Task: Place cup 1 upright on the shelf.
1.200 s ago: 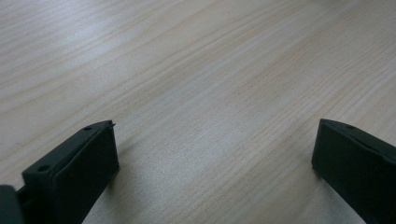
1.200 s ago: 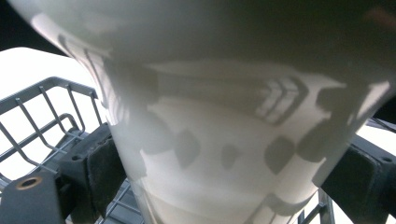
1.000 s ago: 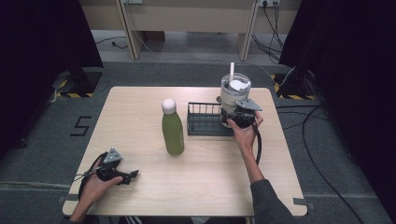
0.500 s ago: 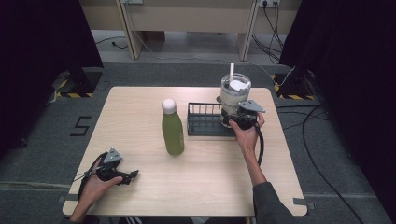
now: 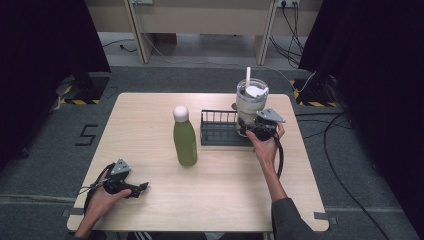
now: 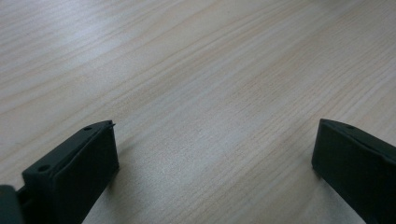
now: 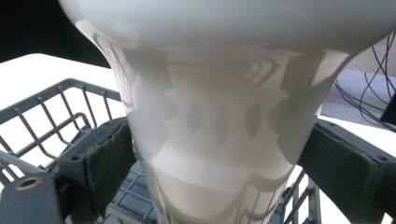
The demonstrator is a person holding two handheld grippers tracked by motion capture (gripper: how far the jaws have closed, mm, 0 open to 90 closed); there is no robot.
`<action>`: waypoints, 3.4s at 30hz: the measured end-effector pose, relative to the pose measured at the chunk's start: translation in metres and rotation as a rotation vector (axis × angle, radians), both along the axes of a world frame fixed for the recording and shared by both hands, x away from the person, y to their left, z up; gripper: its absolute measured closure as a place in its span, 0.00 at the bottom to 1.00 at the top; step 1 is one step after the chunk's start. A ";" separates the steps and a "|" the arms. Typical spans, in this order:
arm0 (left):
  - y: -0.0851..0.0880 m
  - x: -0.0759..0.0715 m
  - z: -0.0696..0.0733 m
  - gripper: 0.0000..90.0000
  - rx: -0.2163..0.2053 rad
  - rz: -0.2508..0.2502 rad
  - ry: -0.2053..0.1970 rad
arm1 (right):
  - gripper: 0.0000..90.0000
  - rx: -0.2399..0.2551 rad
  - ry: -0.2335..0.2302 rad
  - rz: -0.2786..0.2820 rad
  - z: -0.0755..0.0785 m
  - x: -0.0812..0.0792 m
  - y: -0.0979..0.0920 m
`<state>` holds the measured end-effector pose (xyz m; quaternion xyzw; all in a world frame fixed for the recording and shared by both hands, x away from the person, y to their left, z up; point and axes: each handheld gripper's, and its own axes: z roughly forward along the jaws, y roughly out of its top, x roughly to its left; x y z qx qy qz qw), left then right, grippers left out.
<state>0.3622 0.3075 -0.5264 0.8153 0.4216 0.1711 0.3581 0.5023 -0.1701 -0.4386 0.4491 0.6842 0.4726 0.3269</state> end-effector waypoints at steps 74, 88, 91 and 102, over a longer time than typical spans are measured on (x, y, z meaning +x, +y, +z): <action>0.000 0.000 0.000 0.00 0.001 0.001 -0.001 | 0.17 -0.001 -0.067 0.168 -0.001 -0.124 -0.005; 0.000 0.000 0.000 0.00 0.000 -0.001 0.000 | 0.17 0.001 -0.033 0.186 -0.011 -0.137 -0.010; 0.000 0.000 0.000 0.00 0.000 -0.001 0.000 | 0.17 -0.006 -0.017 0.185 -0.017 -0.141 -0.013; 0.000 0.000 0.000 0.00 0.000 -0.001 0.000 | 0.17 -0.002 0.026 0.182 -0.034 -0.151 -0.020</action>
